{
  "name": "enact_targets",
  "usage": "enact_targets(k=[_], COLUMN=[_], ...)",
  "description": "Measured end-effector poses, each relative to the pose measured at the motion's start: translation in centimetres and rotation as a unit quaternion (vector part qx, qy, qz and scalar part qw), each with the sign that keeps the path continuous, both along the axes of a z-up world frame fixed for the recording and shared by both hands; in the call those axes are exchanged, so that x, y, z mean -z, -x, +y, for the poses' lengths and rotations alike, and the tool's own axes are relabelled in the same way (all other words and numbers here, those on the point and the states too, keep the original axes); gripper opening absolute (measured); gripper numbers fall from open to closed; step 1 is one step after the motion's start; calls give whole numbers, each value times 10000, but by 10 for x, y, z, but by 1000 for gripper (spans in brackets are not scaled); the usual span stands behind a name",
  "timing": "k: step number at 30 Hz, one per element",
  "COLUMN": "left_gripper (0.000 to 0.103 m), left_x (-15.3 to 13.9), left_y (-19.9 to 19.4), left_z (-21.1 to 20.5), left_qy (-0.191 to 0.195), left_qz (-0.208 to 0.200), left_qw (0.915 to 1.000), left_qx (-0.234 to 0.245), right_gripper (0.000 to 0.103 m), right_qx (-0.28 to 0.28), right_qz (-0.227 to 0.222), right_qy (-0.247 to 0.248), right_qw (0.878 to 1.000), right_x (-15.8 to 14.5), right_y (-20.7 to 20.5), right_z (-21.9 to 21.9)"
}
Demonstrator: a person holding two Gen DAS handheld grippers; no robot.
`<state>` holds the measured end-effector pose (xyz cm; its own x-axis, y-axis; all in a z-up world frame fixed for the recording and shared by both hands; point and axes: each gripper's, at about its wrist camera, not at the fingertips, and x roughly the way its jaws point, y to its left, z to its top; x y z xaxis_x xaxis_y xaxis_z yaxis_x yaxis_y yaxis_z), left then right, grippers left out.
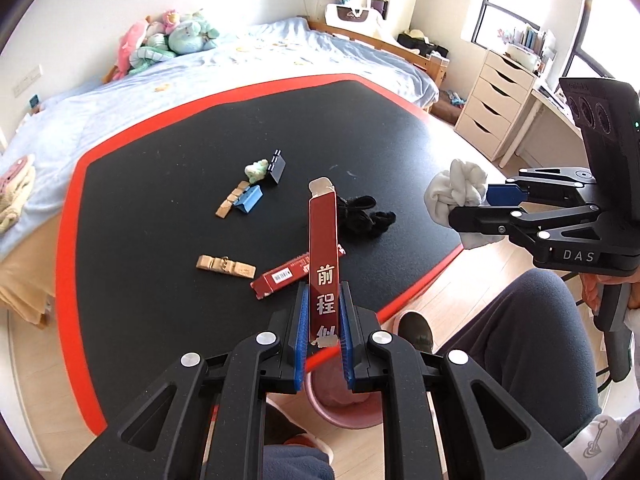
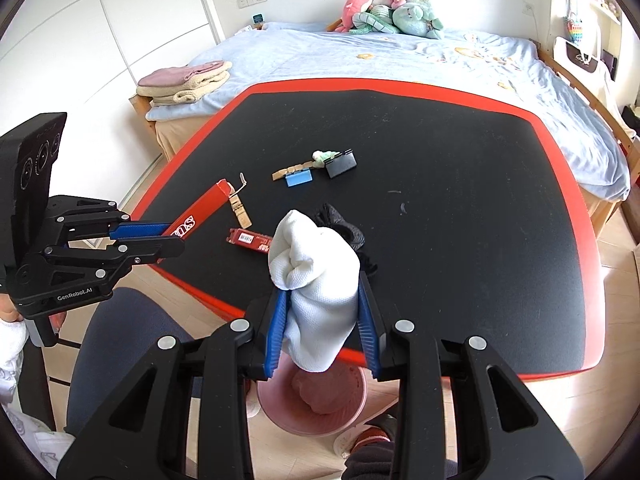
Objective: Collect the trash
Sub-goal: 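Carry the white sock and red strip to the pink wastebasket and release both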
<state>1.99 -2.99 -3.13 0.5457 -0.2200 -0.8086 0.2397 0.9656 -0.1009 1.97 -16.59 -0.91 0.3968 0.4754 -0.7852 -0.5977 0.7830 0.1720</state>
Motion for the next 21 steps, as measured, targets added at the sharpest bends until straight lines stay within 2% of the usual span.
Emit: enact_targets(k=[10, 21], left_gripper=[14, 14], left_x=[14, 28], left_y=[49, 70], left_z=[-18, -33], left_qy=[58, 64], left_qz=[97, 276], left_qw=[9999, 9993], left_qx=[73, 243], right_gripper=[32, 32], right_qx=[-99, -133], right_qz=[187, 396], right_qy=[67, 39], right_qw=[9998, 9991], right_x=[21, 40], right_y=[56, 75], right_z=[-12, -14])
